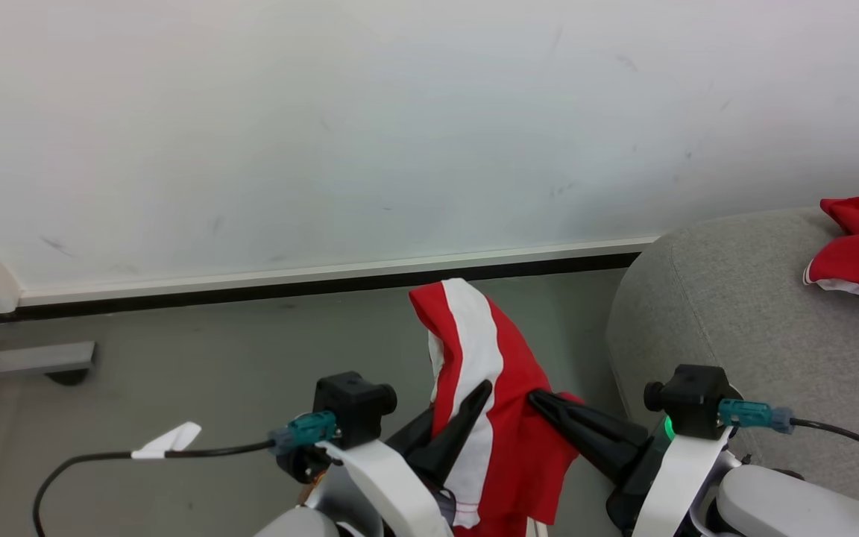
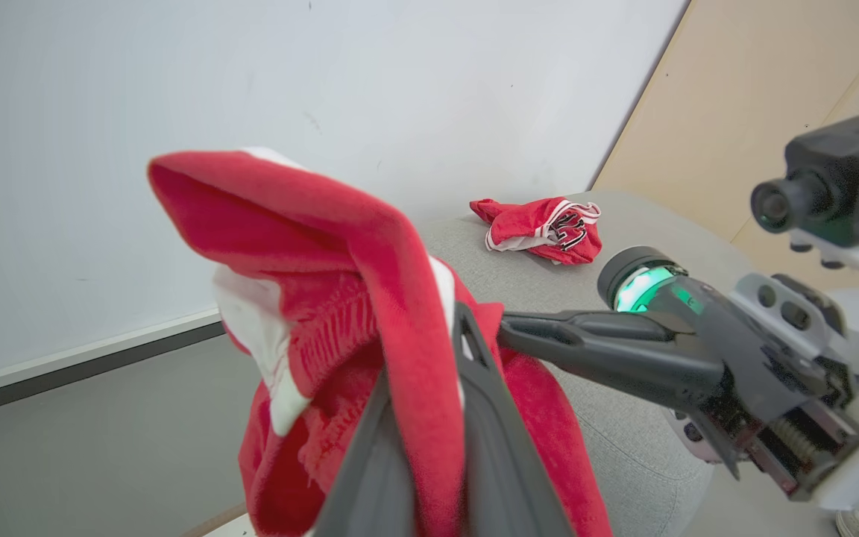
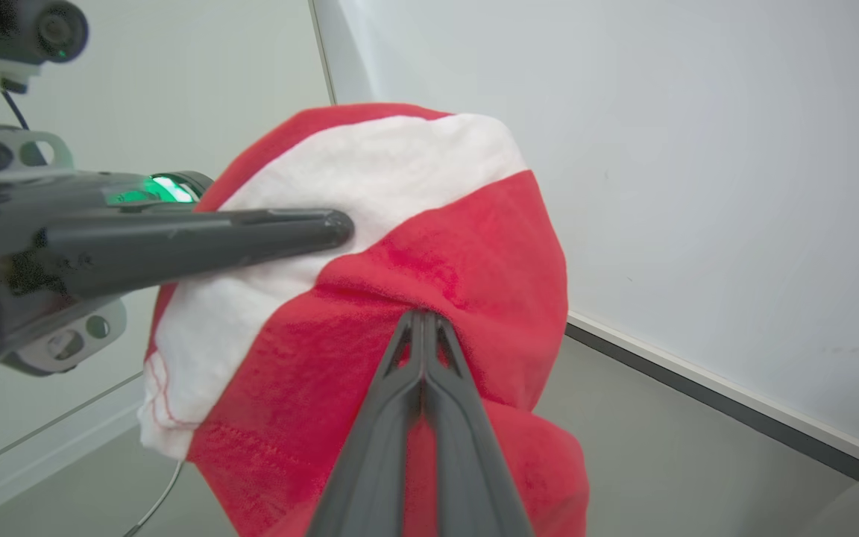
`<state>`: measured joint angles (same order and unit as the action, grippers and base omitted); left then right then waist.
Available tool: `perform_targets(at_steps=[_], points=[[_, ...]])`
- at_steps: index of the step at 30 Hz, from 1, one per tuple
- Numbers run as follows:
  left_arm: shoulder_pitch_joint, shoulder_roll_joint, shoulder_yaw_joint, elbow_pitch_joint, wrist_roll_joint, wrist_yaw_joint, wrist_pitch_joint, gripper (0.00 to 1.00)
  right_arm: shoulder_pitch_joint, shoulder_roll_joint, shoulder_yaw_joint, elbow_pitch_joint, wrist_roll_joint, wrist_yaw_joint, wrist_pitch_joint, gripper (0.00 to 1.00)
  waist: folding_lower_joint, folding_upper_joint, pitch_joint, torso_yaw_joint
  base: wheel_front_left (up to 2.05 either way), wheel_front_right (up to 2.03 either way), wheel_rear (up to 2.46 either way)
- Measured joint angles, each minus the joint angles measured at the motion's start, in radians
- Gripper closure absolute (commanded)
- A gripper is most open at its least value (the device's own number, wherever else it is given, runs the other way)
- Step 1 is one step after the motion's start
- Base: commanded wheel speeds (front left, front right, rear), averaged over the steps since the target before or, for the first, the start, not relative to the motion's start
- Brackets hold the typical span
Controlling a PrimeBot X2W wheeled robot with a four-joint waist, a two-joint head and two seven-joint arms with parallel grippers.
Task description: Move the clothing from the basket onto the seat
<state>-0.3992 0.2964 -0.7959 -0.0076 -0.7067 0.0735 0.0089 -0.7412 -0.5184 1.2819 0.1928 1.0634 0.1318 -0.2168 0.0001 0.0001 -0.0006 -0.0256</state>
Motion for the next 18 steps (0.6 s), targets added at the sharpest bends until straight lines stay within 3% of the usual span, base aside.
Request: perform_targets(at_steps=[2, 4, 5, 6, 8, 9, 11, 18], points=[[0.000, 0.000, 0.001, 0.003, 0.000, 0.004, -0.002, 0.98, -0.004, -0.005, 0.000, 0.001, 0.002, 0.000, -0.013, 1.00, 0.0000, 0.0000, 0.000, -0.002, 0.00, 0.00, 0.00], [0.001, 0.000, 0.000, 0.006, 0.000, 0.007, -0.004, 0.87, -0.010, -0.009, 0.000, 0.001, 0.004, 0.000, -0.022, 1.00, 0.0000, 0.0000, -0.001, -0.004, 0.00, 0.00, 0.00], [0.002, -0.001, 0.000, 0.007, 0.000, 0.009, -0.010, 0.72, -0.012, -0.010, 0.000, 0.001, 0.004, 0.000, -0.022, 1.00, 0.0000, 0.0000, -0.001, -0.004, 0.00, 0.00, 0.00], [0.003, -0.001, 0.000, 0.009, 0.002, 0.011, -0.011, 0.68, -0.012, -0.011, 0.000, 0.001, 0.005, 0.000, -0.027, 1.00, 0.0000, 0.0000, -0.002, -0.005, 0.00, 0.00, 0.00], [0.005, -0.002, 0.000, 0.012, 0.002, 0.016, -0.019, 0.45, -0.013, -0.015, 0.000, 0.002, 0.008, 0.000, -0.031, 1.00, 0.0000, 0.0000, -0.003, -0.006, 0.00, 0.00, 0.00], [0.007, -0.002, 0.000, 0.013, 0.003, 0.016, -0.021, 0.15, -0.015, -0.017, 0.000, 0.004, 0.009, 0.000, -0.035, 1.00, 0.0000, 0.0000, -0.003, -0.006, 0.00, 0.00, 0.00], [0.009, -0.003, -0.002, 0.019, 0.006, 0.017, -0.028, 0.00, -0.017, -0.021, 0.000, 0.008, 0.013, 0.000, -0.040, 1.00, 0.0000, 0.0000, -0.004, -0.006, 0.00, 0.00, 0.00], [0.015, -0.003, -0.006, 0.033, 0.012, 0.024, -0.045, 0.00, -0.035, -0.045, -0.014, 0.019, 0.032, 0.000, -0.044, 1.00, 0.0000, 0.0000, -0.005, -0.012, 0.00, 0.00, 0.00]])
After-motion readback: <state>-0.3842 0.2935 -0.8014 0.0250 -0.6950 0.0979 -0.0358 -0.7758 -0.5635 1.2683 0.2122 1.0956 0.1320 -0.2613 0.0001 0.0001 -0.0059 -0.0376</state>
